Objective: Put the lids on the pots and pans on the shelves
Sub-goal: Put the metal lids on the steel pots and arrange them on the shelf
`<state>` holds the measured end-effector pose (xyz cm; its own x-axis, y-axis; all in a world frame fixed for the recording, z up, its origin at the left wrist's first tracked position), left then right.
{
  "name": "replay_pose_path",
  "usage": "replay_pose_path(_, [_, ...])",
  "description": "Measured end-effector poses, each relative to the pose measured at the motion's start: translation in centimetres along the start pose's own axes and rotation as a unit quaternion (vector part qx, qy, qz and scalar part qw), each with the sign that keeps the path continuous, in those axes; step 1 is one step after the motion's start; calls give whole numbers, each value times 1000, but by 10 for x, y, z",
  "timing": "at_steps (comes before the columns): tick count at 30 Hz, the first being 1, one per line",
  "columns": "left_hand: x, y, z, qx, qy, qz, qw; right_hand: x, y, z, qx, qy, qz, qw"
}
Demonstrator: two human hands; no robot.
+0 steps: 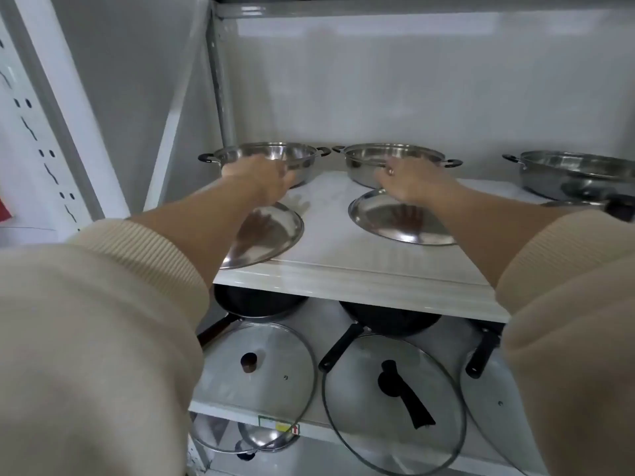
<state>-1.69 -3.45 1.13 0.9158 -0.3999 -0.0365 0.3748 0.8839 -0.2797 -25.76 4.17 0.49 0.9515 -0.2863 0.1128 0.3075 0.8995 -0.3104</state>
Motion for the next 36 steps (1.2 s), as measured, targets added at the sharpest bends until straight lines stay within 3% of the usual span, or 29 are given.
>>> replay_pose_path(5, [28, -8, -28, 15, -20, 75, 997, -1, -7, -22, 22, 119, -30, 992])
replay_pose_path(12, [52, -11, -26, -14, -91, 154, 984, -25, -10, -30, -4, 104, -84, 991])
replay_pose_path(16, [46, -3, -19, -19, -68, 118, 990, -23, -2, -19, -37, 89, -43, 994])
replay_pose_path(20, [20, 11, 7, -58, -31, 82, 994, -11, 19, 24, -144, 43, 24, 988])
replay_pose_path(25, [5, 2, 48, -151, 104, 77, 980, -22, 19, 69, -242, -25, -5, 970])
replay_pose_path(29, [7, -38, 59, -182, 137, 83, 970, -38, -14, 77, -243, -73, -61, 965])
replay_pose_path(36, [17, -136, 45, -181, 105, 73, 975, -49, -94, 57, -244, -53, -72, 966])
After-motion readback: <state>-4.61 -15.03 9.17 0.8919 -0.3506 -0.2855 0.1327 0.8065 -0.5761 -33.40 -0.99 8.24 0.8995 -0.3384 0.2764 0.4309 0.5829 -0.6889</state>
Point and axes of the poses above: each hand's wrist, its own y-axis away from the middle knuckle, its own z-axis out of the back of the hand, x = y × z, the point moved 4 cm from there along -y, towards the middle knuckle, and after that the axes turned 3 degrees about z, right-handed, at the moved point
